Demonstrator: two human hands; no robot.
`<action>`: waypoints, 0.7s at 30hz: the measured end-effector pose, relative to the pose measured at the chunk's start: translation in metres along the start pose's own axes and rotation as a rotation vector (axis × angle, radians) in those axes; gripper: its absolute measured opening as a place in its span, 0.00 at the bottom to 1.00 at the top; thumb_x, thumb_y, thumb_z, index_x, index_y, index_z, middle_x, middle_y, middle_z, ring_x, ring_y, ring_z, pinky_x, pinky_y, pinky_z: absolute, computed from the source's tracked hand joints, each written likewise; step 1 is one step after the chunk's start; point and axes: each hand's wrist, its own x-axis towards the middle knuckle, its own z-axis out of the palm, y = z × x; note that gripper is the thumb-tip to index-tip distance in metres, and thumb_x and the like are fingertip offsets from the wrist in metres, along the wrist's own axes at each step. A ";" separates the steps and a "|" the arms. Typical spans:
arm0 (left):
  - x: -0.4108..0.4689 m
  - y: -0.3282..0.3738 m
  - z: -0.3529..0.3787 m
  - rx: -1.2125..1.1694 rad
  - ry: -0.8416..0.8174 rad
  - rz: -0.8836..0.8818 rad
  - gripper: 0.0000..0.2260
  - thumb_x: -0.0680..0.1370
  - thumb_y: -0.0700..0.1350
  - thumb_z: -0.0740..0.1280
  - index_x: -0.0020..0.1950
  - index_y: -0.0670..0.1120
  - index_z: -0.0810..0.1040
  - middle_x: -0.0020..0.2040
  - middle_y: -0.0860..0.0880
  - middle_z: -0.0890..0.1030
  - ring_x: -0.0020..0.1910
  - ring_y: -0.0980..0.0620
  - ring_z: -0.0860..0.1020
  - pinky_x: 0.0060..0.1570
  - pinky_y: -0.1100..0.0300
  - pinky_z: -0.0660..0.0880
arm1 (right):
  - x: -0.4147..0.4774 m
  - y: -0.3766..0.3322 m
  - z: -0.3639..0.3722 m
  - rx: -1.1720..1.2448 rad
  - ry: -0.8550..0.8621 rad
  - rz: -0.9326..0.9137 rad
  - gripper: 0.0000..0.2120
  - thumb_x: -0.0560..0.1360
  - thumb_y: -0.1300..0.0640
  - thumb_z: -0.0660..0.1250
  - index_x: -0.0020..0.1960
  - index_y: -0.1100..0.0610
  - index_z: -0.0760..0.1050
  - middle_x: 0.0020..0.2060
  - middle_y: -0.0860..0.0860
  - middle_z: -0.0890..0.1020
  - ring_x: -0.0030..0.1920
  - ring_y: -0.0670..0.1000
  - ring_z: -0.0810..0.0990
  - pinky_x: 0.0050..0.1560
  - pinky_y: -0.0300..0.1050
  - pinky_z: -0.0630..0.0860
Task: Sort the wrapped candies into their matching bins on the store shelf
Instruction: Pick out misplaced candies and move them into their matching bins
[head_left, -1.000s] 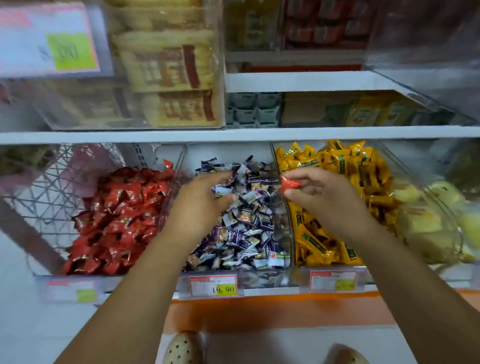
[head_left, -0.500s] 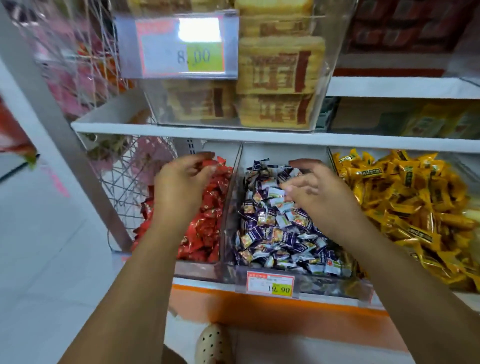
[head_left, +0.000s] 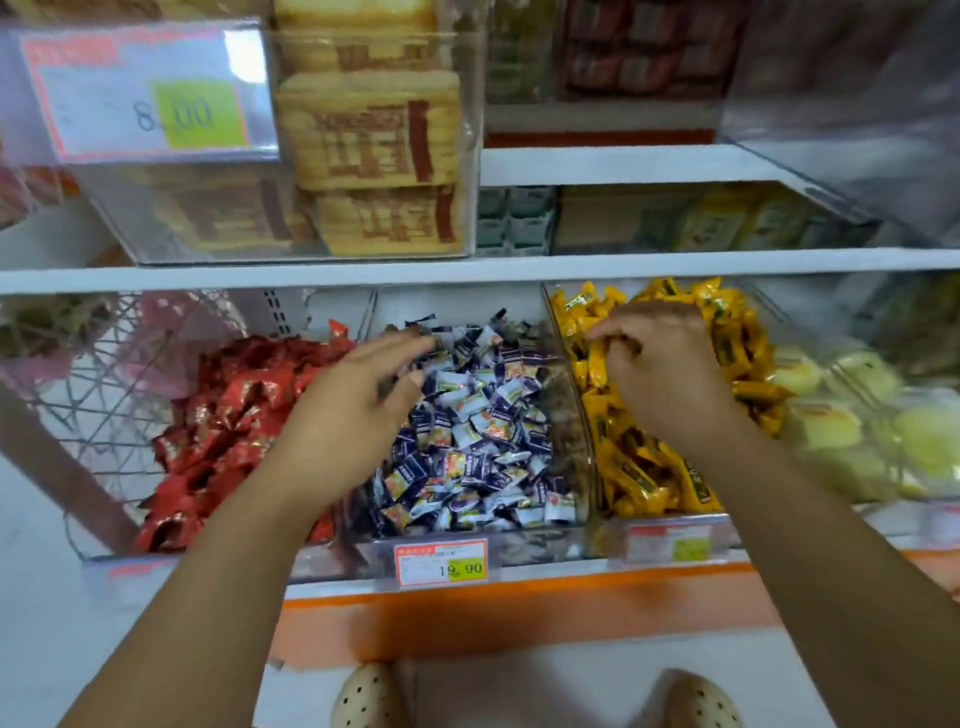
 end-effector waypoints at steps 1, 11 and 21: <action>0.001 0.012 0.013 0.007 -0.055 0.038 0.18 0.81 0.48 0.60 0.72 0.56 0.69 0.73 0.59 0.65 0.73 0.62 0.59 0.69 0.68 0.51 | 0.000 0.013 -0.005 -0.098 -0.069 0.066 0.12 0.76 0.53 0.65 0.58 0.42 0.78 0.65 0.51 0.75 0.69 0.58 0.66 0.71 0.55 0.60; 0.022 0.070 0.111 0.058 -0.301 0.174 0.31 0.75 0.64 0.51 0.78 0.59 0.50 0.77 0.62 0.40 0.75 0.62 0.36 0.75 0.55 0.41 | -0.034 0.084 -0.010 -0.302 -0.465 0.234 0.29 0.68 0.25 0.58 0.68 0.28 0.59 0.77 0.44 0.49 0.76 0.60 0.45 0.73 0.67 0.49; 0.044 0.075 0.126 0.144 -0.218 0.194 0.32 0.76 0.67 0.52 0.77 0.60 0.48 0.74 0.63 0.39 0.71 0.64 0.33 0.70 0.60 0.37 | -0.022 0.111 -0.025 0.049 0.100 0.492 0.23 0.78 0.41 0.59 0.70 0.50 0.68 0.63 0.57 0.74 0.63 0.59 0.72 0.60 0.52 0.69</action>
